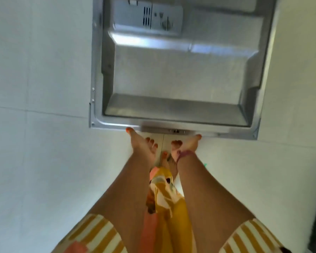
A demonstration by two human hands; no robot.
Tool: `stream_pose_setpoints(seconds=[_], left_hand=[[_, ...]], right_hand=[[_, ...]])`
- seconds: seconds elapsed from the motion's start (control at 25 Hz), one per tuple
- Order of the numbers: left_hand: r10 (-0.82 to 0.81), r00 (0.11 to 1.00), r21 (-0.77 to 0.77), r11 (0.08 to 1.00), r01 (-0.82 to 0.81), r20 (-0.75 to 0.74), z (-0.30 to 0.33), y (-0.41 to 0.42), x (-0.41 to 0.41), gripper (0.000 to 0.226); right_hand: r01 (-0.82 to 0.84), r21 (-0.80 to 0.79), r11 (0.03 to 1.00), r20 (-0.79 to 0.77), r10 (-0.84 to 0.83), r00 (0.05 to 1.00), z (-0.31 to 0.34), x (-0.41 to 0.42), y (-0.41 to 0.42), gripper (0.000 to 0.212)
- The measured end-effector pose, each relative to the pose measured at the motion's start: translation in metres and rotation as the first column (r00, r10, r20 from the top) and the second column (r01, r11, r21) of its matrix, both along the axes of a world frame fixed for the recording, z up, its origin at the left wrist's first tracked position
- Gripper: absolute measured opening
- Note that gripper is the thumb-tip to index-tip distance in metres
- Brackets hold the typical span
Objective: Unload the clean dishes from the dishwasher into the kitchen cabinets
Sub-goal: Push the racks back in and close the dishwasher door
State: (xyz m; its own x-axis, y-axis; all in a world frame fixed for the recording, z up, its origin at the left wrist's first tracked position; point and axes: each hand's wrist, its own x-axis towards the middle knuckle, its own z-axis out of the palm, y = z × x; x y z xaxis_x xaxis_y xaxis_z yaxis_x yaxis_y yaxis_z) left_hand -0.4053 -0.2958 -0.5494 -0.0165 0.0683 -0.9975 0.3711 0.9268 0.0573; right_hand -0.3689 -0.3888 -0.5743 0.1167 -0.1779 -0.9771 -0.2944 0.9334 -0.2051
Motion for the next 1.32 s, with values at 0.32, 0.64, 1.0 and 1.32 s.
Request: stream_pose_setpoints(seconds=[0.32,0.64,1.0,1.32], left_hand=[[0.115,0.987,0.085,0.989,-0.125,0.113,-0.098,-0.017,-0.01,0.103],[0.136,0.974,0.092,0.984,-0.155,0.18,0.055,-0.025,-0.01,0.089],[0.047,0.924,0.08,0.993,-0.083,0.379,0.258,-0.014,0.056,0.081],[-0.089,0.816,0.127,0.992,0.02,0.571,0.375,0.028,0.111,0.083]], right_hand=[[-0.421,-0.073,0.904,0.076,0.426,0.901,-0.09,-0.024,0.001,0.104],[-0.417,-0.091,0.904,0.141,0.426,0.894,0.067,-0.028,-0.001,0.085],[-0.418,-0.071,0.906,0.263,0.421,0.868,0.247,0.035,0.012,0.078],[-0.539,-0.256,0.802,0.312,0.596,0.739,0.38,0.104,0.021,0.044]])
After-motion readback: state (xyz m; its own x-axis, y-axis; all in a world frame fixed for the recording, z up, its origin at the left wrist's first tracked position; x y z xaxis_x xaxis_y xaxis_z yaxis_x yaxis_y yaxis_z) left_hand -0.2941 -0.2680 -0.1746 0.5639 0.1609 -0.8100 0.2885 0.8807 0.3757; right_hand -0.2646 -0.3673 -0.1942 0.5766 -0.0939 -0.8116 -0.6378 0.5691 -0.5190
